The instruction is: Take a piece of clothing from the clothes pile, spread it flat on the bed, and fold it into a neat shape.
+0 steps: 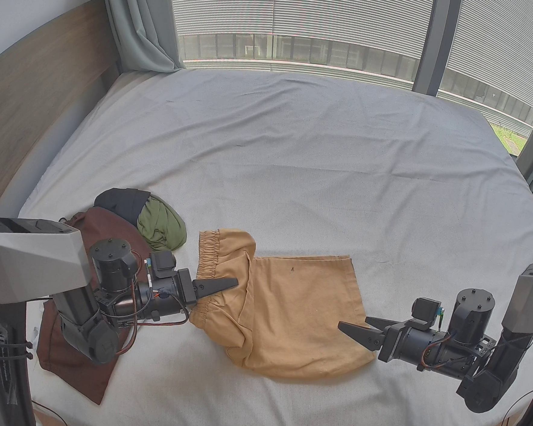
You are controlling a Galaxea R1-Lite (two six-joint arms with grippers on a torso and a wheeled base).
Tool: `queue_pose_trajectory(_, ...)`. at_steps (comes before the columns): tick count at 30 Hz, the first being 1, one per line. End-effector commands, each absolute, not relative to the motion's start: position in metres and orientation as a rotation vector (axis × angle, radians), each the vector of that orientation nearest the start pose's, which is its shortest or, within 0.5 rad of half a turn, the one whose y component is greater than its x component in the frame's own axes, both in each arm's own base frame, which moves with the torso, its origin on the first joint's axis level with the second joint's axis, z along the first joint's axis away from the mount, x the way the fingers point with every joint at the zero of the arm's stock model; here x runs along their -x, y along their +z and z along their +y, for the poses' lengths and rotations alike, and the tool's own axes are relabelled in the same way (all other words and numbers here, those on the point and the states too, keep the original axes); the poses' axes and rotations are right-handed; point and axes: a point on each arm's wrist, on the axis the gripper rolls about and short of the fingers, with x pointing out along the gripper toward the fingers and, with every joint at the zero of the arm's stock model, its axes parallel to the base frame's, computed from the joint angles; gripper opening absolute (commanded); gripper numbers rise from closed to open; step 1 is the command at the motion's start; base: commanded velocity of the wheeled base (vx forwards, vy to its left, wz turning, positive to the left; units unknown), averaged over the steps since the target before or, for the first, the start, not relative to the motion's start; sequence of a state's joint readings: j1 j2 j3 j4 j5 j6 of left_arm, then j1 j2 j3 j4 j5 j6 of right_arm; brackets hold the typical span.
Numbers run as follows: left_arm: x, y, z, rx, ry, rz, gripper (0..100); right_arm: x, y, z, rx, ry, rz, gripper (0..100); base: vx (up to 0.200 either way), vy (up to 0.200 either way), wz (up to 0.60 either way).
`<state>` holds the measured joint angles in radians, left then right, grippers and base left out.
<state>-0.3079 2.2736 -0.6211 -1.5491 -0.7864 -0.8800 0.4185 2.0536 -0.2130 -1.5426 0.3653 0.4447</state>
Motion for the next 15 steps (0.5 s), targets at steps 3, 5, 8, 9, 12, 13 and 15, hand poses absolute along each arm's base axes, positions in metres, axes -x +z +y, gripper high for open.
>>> queue_pose_trajectory(3, -0.333, 0.042, -0.136, 0.831, -0.976, 0.562, 0, -0.238, 0.048, 0.115, -0.410, 0.700, 0.467, 100, 0.000, 0.000, 0.00)
queue_pose_trajectory(5, -0.334, 0.041, -0.142, 0.837, -0.970, 0.560, 0, -0.238, 0.048, 0.115, -0.411, 0.698, 0.467, 100, 0.000, 0.000, 0.00)
queue_pose_trajectory(8, -0.336, 0.041, -0.148, 0.849, -0.980, 0.560, 0, -0.239, 0.048, 0.114, -0.411, 0.697, 0.461, 100, 0.000, 0.000, 0.00)
queue_pose_trajectory(9, -0.337, 0.041, -0.150, 0.856, -0.983, 0.561, 0, -0.240, 0.049, 0.115, -0.412, 0.697, 0.460, 100, 0.000, 0.000, 0.00)
queue_pose_trajectory(12, -0.340, 0.043, -0.157, 0.880, -0.999, 0.567, 0, -0.240, 0.049, 0.114, -0.413, 0.696, 0.457, 100, 0.000, 0.000, 0.00)
queue_pose_trajectory(13, -0.341, 0.045, -0.158, 0.887, -1.003, 0.567, 0, -0.240, 0.049, 0.114, -0.413, 0.696, 0.457, 100, 0.000, 0.000, 0.00)
queue_pose_trajectory(15, -0.343, 0.046, -0.163, 0.904, -1.012, 0.570, 0, -0.241, 0.050, 0.114, -0.414, 0.694, 0.452, 100, 0.000, 0.000, 0.00)
